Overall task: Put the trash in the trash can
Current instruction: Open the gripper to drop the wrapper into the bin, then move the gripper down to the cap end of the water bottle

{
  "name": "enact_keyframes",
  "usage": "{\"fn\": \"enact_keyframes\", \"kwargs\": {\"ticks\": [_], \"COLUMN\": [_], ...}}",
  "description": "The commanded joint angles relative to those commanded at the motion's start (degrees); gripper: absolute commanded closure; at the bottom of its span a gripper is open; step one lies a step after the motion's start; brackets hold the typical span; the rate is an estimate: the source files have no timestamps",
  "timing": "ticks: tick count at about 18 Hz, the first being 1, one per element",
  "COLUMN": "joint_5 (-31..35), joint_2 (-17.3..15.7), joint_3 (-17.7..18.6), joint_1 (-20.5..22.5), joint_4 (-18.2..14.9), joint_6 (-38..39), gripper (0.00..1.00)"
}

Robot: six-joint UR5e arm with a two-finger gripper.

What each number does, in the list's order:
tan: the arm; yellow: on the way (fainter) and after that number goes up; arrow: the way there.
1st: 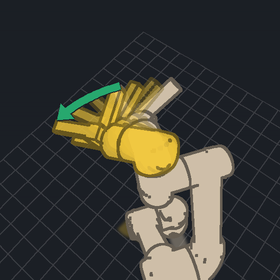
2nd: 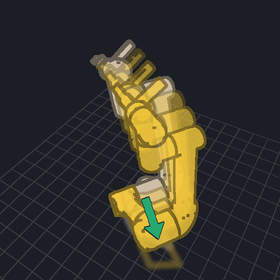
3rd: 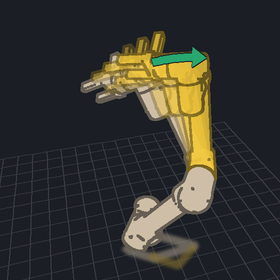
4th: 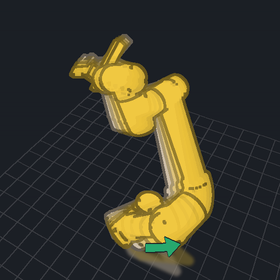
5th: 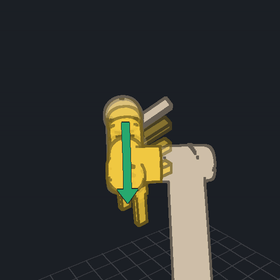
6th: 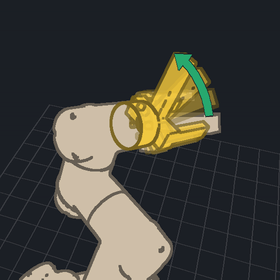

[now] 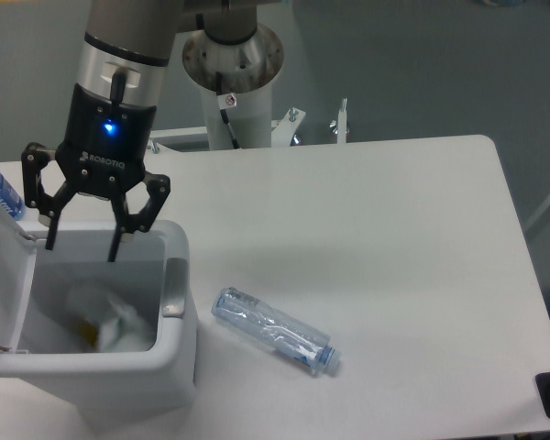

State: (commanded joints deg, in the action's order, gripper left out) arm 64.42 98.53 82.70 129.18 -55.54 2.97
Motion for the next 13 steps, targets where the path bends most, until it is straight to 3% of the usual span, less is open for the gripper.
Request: {"fn": "enact_keyframes", "kwargs": {"ticks": [3, 5, 9, 13], "joint_5": [0.61, 4.37, 14.05, 16.08], "joint_2": [0.96, 2.80, 8.34, 14.23], "joint_3": [1.93, 2.90, 5.27, 4.92], "joint_1": [6.95, 11.16, 13.64, 14.08], "joint_4": [0.17, 0.17, 0.35, 0.44], "joint_6": [6.68, 10.11, 13.46, 14.26], "gripper": [0.00, 0.00, 0.00, 0.00]}}
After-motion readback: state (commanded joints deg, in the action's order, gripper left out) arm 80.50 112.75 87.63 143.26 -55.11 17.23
